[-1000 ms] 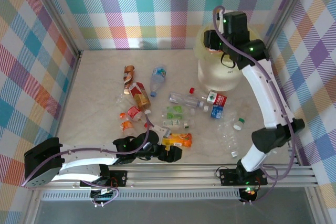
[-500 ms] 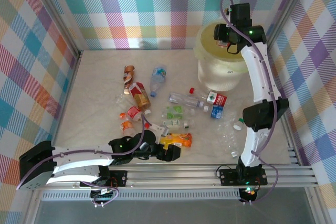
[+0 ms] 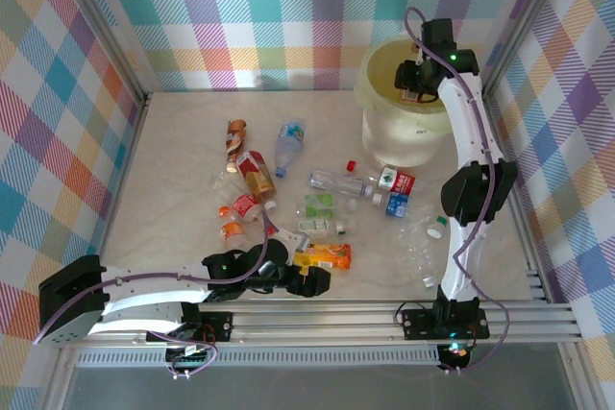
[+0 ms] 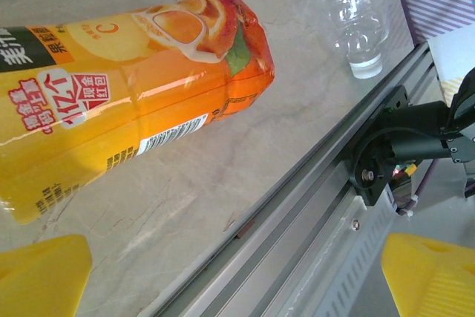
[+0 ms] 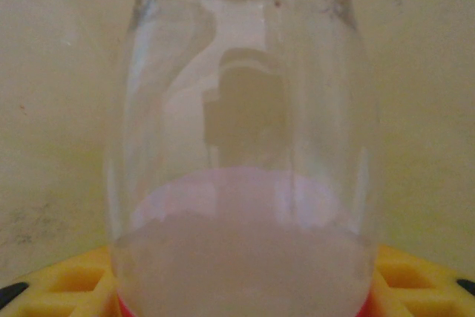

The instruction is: Put the plastic bottles in the bin

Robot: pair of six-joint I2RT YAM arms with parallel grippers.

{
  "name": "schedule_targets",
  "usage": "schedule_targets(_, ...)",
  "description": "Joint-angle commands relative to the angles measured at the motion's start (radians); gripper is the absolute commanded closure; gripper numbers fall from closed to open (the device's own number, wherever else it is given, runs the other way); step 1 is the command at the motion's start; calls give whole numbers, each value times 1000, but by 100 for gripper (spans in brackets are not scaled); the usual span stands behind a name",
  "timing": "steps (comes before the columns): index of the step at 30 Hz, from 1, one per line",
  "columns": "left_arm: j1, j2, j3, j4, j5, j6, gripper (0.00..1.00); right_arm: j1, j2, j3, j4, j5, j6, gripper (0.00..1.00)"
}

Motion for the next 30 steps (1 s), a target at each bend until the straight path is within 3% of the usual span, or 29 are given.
schedule_targets(1, -16, 15, 32, -14, -8, 15, 0, -4, 24, 59, -21, -31, 17, 49)
schedule_targets(12, -23, 32, 44, -5, -27, 16, 0, -5, 36, 55, -45, -44, 9, 45)
schedule_targets(20, -24, 47, 77, -13, -59, 20, 0, -5, 14, 45, -48, -73, 18, 27)
schedule_targets(30, -29, 9, 99, -77, -99, 21, 0, -5, -54, 44, -50, -62, 7, 19)
